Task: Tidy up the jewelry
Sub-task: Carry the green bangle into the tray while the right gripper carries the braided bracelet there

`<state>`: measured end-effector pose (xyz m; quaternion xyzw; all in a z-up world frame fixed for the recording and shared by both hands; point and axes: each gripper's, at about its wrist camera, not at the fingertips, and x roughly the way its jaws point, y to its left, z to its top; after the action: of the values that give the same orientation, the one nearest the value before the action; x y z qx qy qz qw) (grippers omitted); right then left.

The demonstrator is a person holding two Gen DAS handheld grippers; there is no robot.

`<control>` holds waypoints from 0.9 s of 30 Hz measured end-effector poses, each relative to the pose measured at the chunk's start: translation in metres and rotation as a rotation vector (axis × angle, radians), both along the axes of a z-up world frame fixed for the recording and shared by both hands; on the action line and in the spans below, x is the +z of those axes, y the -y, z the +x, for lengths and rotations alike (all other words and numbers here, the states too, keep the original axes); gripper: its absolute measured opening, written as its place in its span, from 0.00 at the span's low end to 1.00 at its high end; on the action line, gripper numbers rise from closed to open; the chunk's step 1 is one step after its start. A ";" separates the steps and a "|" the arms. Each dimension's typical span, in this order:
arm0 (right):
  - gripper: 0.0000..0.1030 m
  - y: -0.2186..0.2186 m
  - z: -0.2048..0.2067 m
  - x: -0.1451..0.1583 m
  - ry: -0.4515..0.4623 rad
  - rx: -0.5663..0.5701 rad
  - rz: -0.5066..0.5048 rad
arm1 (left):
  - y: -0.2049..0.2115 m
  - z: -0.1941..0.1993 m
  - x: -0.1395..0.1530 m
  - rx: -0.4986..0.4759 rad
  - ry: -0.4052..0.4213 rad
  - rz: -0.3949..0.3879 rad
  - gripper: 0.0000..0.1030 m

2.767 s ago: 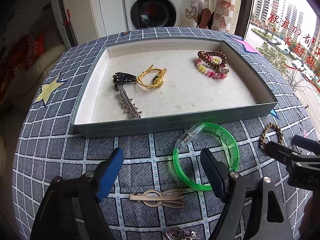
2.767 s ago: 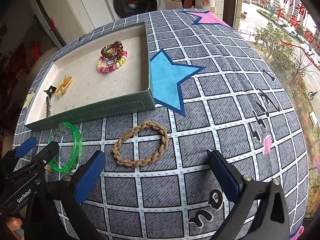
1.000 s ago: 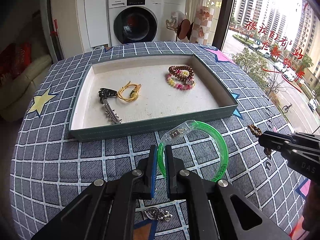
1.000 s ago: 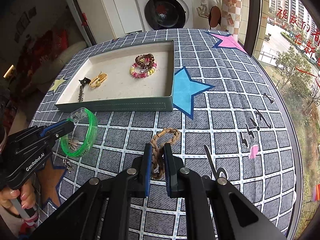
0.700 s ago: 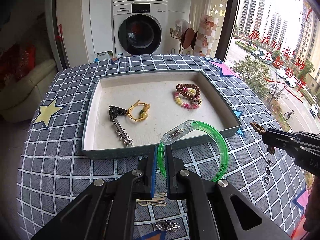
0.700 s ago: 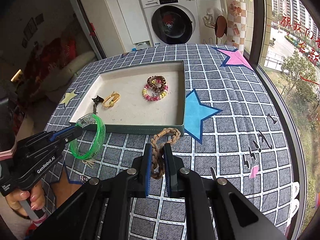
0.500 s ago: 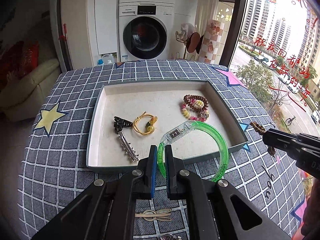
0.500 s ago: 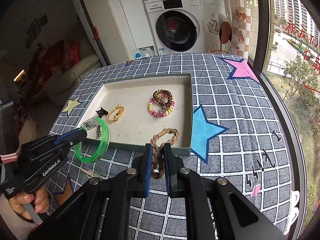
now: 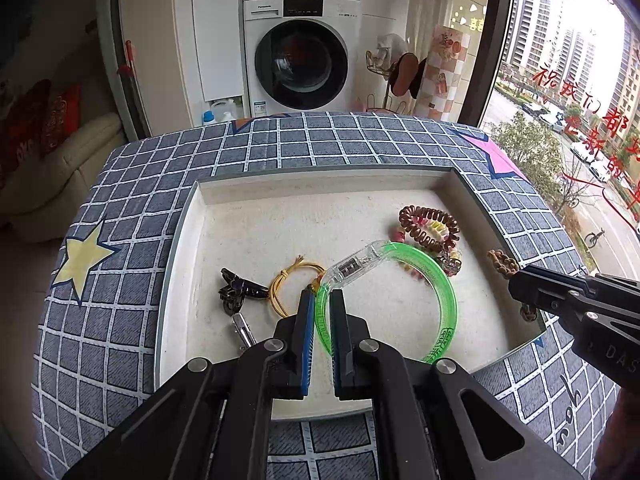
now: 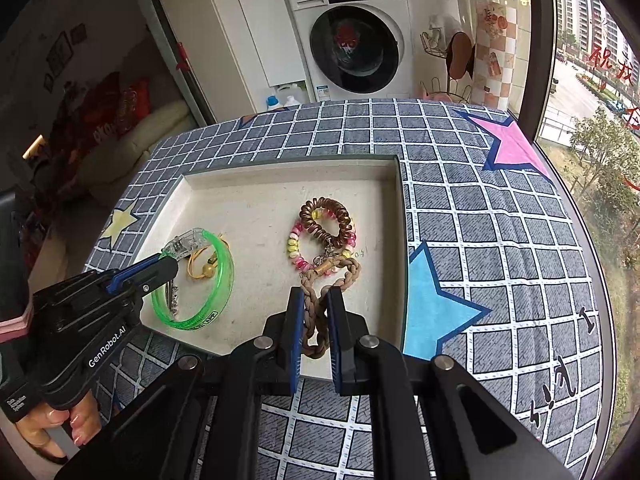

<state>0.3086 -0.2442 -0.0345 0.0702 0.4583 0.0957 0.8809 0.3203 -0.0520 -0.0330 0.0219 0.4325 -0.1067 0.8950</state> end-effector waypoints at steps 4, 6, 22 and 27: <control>0.12 0.000 0.012 -0.012 -0.023 -0.003 -0.003 | 0.001 0.010 -0.011 0.006 -0.014 0.014 0.19; 0.12 0.000 0.018 -0.017 -0.033 -0.005 -0.001 | 0.001 0.013 -0.016 0.010 -0.019 0.021 0.19; 0.13 -0.003 0.036 -0.053 -0.098 -0.026 -0.021 | 0.003 0.014 -0.032 0.020 0.006 0.098 0.19; 0.15 -0.004 0.036 -0.054 -0.098 -0.028 -0.028 | -0.002 0.015 -0.034 0.055 -0.007 0.098 0.19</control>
<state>0.3447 -0.2400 -0.0882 0.0689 0.5012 0.0734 0.8595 0.3353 -0.0500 -0.0668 0.0534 0.4409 -0.0611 0.8939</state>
